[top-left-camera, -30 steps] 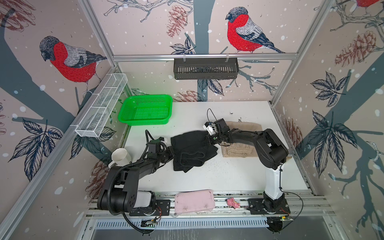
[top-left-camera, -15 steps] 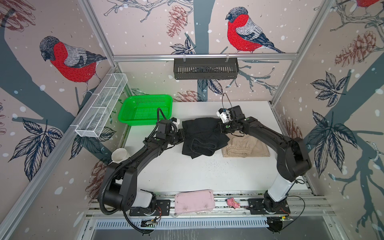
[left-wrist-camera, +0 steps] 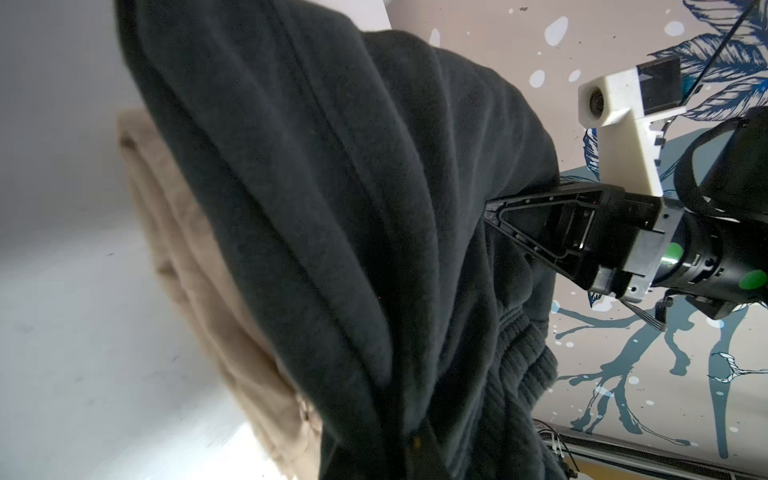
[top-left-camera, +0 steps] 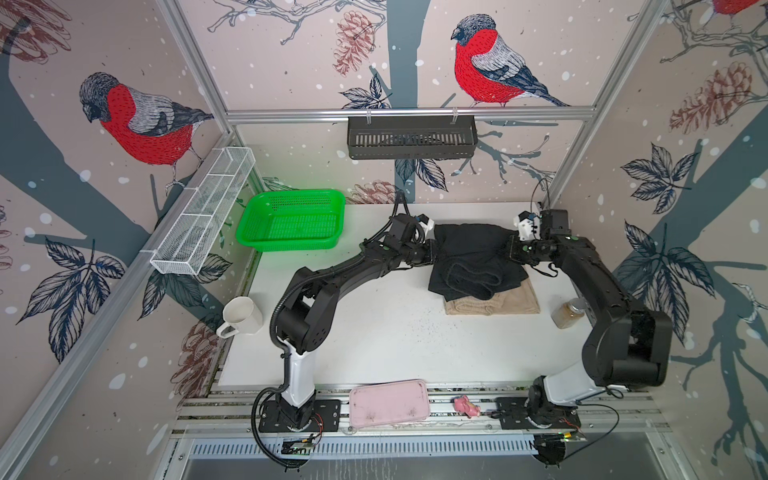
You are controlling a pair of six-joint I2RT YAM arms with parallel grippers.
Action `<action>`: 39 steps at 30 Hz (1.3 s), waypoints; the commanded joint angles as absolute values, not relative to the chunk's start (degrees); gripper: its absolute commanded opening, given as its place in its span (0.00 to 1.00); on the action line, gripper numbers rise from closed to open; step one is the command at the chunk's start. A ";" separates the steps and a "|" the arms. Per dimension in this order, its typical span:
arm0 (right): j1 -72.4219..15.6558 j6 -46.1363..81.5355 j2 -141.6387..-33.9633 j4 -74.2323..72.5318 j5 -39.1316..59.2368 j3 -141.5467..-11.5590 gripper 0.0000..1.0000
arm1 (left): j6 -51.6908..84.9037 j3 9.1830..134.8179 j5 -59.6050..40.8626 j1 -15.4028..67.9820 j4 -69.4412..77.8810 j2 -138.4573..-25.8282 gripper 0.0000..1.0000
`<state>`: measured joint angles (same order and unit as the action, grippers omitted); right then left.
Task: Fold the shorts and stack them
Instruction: 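Carry the black shorts with both grippers and lower them onto the beige shorts, then release the black shorts with the left gripper while the right presses the stack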
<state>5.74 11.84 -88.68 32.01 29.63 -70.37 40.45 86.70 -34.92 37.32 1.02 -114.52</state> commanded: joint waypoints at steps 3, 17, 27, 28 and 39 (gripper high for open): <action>11.13 8.82 -91.70 30.17 30.67 -70.44 0.04 | 41.15 93.02 -38.07 39.17 1.49 -122.04 0.00; 12.44 10.66 -100.41 23.73 23.10 -68.64 0.68 | 33.65 102.52 -34.95 39.65 -8.88 -131.81 0.55; 7.06 12.42 -86.00 29.58 9.58 -70.28 0.91 | 28.40 104.96 -28.33 36.26 -19.66 -121.90 0.97; 4.91 13.15 -84.19 30.12 8.10 -69.94 0.91 | 28.39 103.29 -27.87 35.45 -19.76 -119.89 0.97; -21.18 26.65 -82.31 29.23 -4.47 -59.72 0.96 | 29.23 74.99 -22.12 28.18 -14.93 -99.62 0.97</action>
